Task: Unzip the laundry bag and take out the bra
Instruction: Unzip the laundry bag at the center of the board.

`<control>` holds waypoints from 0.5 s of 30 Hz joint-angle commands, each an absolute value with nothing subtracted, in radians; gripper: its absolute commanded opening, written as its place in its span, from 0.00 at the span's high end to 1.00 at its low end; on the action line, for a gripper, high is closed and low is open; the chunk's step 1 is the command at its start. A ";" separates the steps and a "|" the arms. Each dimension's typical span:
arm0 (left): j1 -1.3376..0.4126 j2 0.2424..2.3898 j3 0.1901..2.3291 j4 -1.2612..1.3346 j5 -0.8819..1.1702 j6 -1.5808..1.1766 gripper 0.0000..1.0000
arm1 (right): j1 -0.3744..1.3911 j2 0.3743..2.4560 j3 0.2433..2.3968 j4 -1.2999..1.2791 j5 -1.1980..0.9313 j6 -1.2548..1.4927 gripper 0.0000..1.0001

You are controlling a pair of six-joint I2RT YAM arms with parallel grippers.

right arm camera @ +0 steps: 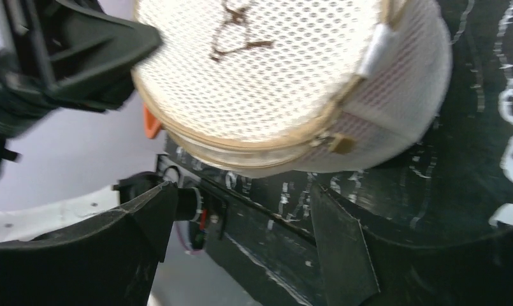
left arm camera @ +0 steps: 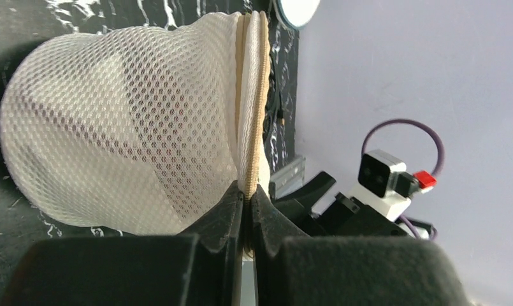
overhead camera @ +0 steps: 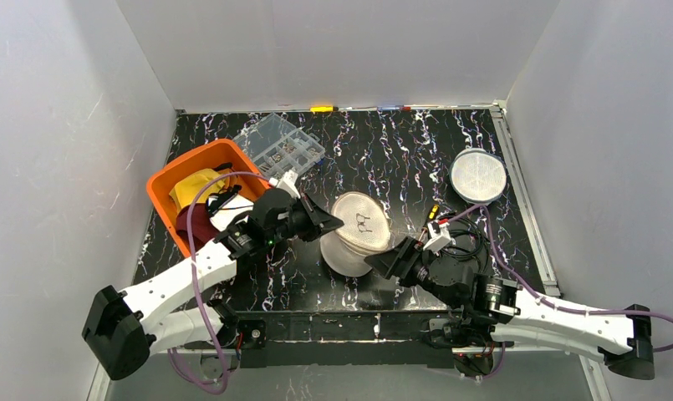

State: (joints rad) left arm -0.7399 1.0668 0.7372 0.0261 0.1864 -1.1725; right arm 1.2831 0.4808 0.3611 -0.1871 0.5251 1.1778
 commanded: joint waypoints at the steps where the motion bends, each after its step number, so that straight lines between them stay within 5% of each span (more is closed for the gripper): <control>1: -0.813 1.016 0.690 0.062 -0.079 -1.222 1.00 | 1.280 0.527 0.374 0.034 0.556 1.286 0.16; 15: -0.883 0.915 0.608 0.077 -0.287 -1.284 1.00 | 1.281 0.616 0.346 0.051 0.648 1.496 0.15</control>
